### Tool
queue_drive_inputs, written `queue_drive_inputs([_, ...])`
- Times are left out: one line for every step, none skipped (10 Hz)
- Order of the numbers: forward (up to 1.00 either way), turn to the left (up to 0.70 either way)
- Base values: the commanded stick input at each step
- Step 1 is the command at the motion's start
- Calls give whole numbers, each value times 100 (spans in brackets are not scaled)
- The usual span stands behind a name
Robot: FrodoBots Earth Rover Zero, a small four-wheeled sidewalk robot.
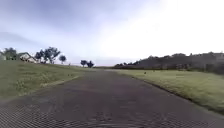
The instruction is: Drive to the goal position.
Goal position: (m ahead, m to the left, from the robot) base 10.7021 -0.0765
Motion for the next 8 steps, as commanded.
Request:
queue_drive_inputs([100, 0])
queue_drive_inputs([100, 0])
queue_drive_inputs([100, 0])
queue_drive_inputs([100, 0])
queue_drive_inputs([100, 0])
queue_drive_inputs([100, 0])
queue_drive_inputs([100, 0])
queue_drive_inputs([100, 0])
